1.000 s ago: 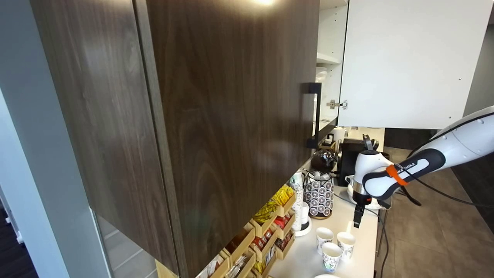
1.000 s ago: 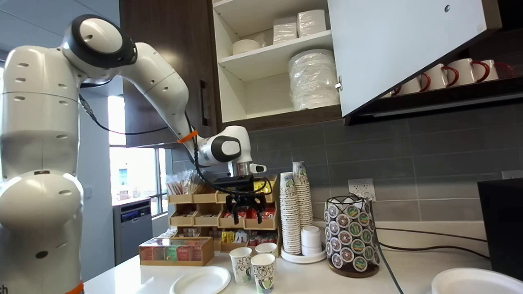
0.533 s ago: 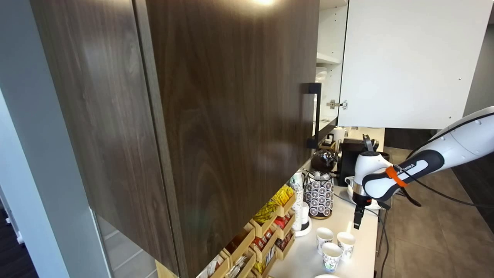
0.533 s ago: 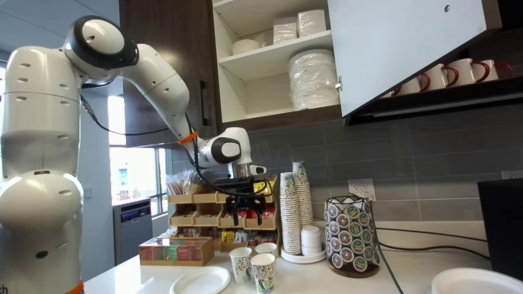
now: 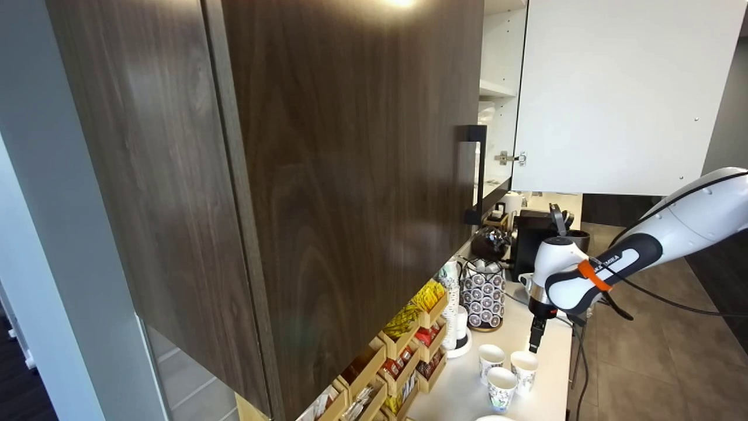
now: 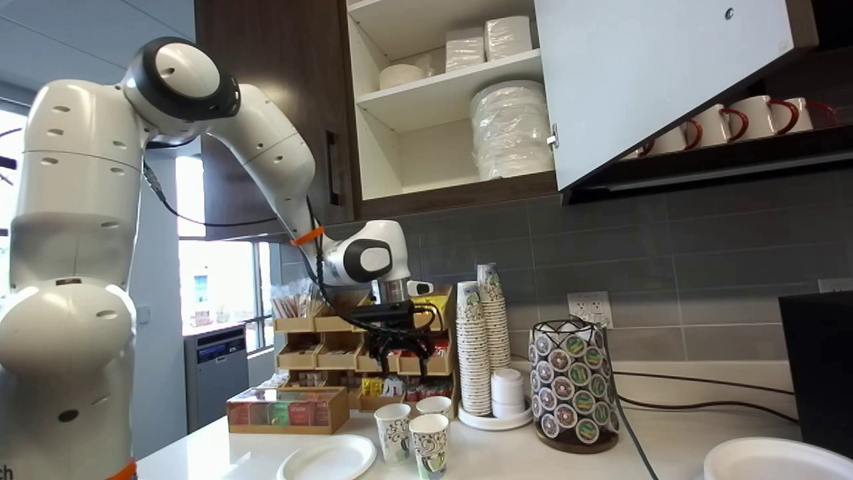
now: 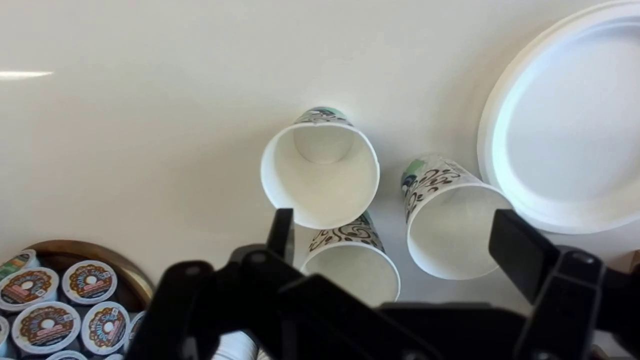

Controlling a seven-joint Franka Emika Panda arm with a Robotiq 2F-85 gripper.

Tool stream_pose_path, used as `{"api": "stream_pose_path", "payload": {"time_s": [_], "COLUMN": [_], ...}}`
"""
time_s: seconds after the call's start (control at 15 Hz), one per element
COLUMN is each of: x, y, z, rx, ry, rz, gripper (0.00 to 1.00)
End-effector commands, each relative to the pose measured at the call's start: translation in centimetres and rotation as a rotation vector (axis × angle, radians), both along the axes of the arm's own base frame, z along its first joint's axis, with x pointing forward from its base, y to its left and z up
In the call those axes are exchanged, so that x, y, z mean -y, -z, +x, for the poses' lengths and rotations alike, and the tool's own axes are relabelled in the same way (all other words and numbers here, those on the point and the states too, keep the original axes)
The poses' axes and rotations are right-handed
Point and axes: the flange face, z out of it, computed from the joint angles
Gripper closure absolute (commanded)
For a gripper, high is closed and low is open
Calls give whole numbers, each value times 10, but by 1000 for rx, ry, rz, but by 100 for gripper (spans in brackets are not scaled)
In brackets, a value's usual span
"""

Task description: Put the cups together, the place them on the plate

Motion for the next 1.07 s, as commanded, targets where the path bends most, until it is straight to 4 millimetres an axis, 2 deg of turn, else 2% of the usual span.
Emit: {"api": "stream_pose_path", "payload": {"time_s": [0.0,0.47,1.0], "x": [-4,7,14], "y": [35,80,102], "z": [3,11,24], "rx": [-1,13,48], "ry": [11,58,69], "rz": [26,24,17], "gripper": [0,0,0]}}
